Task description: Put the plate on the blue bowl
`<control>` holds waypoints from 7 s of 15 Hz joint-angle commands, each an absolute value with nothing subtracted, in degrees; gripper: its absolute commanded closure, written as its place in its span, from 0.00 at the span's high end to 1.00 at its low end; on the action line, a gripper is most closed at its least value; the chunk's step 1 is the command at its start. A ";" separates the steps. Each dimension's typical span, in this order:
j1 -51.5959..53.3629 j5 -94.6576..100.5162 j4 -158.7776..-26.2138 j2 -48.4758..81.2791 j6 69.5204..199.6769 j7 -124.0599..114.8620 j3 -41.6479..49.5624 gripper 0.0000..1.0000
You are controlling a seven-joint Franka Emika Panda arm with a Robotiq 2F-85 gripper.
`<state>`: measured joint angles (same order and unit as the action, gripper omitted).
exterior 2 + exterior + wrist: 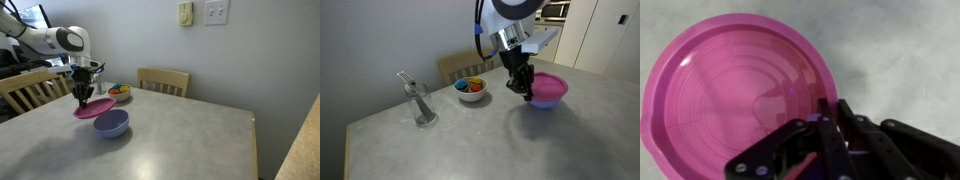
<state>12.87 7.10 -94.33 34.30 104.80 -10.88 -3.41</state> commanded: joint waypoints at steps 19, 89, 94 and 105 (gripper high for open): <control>6.94 4.70 -105.19 27.87 118.27 -7.15 -2.78 0.03; 6.72 1.35 -103.52 28.45 120.20 -3.45 -2.84 1.00; 9.99 6.55 -104.77 23.12 117.25 -9.83 -2.58 1.00; 8.20 -5.00 -103.56 17.64 101.02 3.31 -7.82 1.00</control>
<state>9.81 -1.82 -102.27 19.48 103.81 -0.97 -6.62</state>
